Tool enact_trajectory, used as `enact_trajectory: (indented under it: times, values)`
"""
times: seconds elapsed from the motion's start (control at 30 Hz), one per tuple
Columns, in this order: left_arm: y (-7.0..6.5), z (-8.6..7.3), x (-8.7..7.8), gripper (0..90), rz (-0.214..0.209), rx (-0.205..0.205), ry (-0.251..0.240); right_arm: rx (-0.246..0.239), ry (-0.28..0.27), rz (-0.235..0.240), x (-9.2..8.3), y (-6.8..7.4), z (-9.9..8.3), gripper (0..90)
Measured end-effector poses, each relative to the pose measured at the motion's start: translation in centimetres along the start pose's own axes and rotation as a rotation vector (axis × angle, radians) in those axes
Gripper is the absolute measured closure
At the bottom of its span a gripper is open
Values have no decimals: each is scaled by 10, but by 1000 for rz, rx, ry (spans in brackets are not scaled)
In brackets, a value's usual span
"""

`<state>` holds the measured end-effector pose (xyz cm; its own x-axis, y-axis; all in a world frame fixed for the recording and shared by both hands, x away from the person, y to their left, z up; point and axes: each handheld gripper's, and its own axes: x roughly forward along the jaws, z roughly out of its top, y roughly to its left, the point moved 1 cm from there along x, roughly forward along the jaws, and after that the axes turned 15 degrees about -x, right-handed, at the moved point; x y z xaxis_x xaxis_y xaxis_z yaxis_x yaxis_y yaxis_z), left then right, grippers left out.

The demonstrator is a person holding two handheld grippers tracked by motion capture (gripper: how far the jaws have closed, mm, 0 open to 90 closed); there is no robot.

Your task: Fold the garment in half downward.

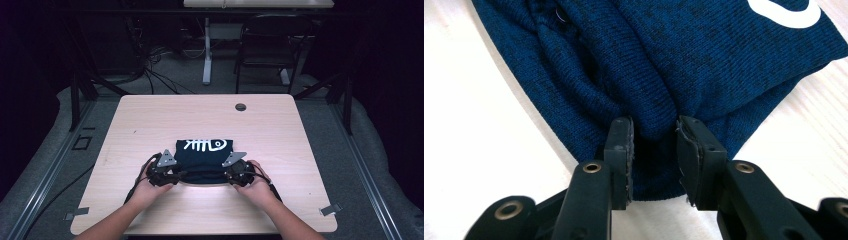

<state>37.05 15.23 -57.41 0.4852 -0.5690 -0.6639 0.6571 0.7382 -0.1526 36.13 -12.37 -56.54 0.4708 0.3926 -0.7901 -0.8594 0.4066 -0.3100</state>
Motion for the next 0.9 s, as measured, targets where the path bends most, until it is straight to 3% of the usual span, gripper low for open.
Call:
enact_trajectory:
  times: [0.23, 0.53, 0.9]
  values:
    - [2, 1, -1, 518, -9, -26, -13, 33, -18, -6, -2, -6, -2, 641]
    - [0, -1, -20, 510, 0, -20, -26, 34, -36, -9, -18, -3, -5, 632]
    - [5, -8, -48, 507, 7, -65, -69, 73, -81, -31, -40, -2, -9, 608]
